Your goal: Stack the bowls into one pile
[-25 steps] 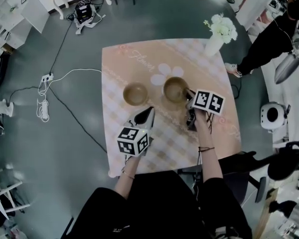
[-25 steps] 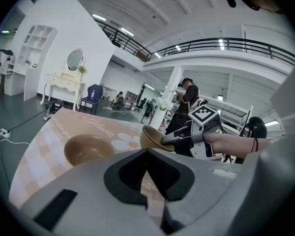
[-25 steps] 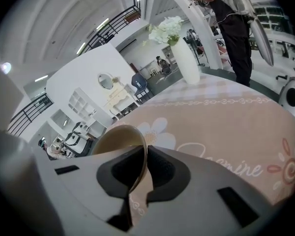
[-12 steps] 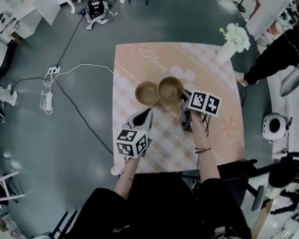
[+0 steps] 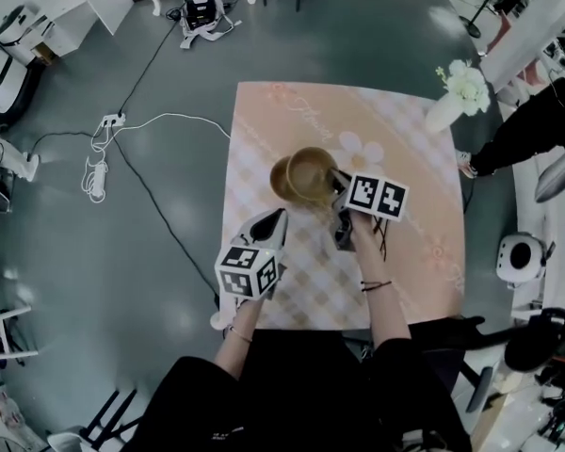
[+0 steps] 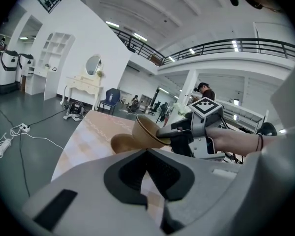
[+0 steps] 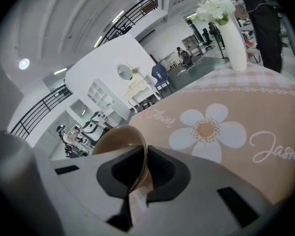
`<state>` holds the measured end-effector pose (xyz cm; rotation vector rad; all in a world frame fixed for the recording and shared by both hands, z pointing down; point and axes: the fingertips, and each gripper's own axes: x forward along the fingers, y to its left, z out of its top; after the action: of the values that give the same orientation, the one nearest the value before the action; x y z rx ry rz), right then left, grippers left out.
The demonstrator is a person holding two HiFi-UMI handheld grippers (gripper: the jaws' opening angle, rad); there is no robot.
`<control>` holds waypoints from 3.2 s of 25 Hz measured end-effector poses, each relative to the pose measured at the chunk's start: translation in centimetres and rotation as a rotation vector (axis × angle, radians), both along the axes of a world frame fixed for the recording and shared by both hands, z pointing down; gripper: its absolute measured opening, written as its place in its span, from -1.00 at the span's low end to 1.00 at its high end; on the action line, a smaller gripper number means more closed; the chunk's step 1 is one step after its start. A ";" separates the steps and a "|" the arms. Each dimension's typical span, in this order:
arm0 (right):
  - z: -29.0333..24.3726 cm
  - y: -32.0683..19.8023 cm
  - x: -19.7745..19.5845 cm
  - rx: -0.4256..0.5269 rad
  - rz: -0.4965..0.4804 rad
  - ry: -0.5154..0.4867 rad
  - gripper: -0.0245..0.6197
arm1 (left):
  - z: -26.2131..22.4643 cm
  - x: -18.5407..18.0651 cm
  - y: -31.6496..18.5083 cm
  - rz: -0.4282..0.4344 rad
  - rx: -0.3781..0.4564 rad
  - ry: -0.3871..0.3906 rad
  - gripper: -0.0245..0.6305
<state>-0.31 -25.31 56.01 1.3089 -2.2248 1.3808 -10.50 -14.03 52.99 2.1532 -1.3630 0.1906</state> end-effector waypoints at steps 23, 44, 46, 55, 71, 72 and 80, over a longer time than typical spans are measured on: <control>3.1 -0.7 -4.3 0.037 -0.146 0.218 -0.82 | 1.6 -1.1 -0.8 -0.036 -0.040 0.009 -0.93; 1.5 -0.5 -4.0 0.183 -0.170 0.316 -0.61 | 0.6 -1.0 -0.6 -0.033 -0.021 0.021 -0.93; 1.0 -0.2 -3.7 0.187 -0.154 0.269 -0.68 | 0.1 -1.1 -0.7 -0.029 -0.007 0.019 -0.93; -1.8 3.0 -2.0 0.297 -0.194 0.105 -0.94 | -1.9 -1.8 -0.6 -0.003 0.064 -0.002 -0.93; -12.0 8.7 3.3 0.599 -0.084 -0.066 -0.94 | -9.4 -2.3 0.1 0.054 0.277 -0.036 -0.93; -12.5 8.8 3.7 0.618 -0.074 -0.063 -0.94 | -9.8 -2.3 0.2 0.055 0.287 -0.036 -0.93; -17.2 9.8 7.0 0.765 0.003 -0.030 -0.94 | -12.6 -2.8 1.1 0.056 0.356 -0.048 -0.93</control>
<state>6.69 -15.54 38.84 1.4779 -2.9014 0.5281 -13.30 -12.95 40.41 2.4941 -1.4527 0.0202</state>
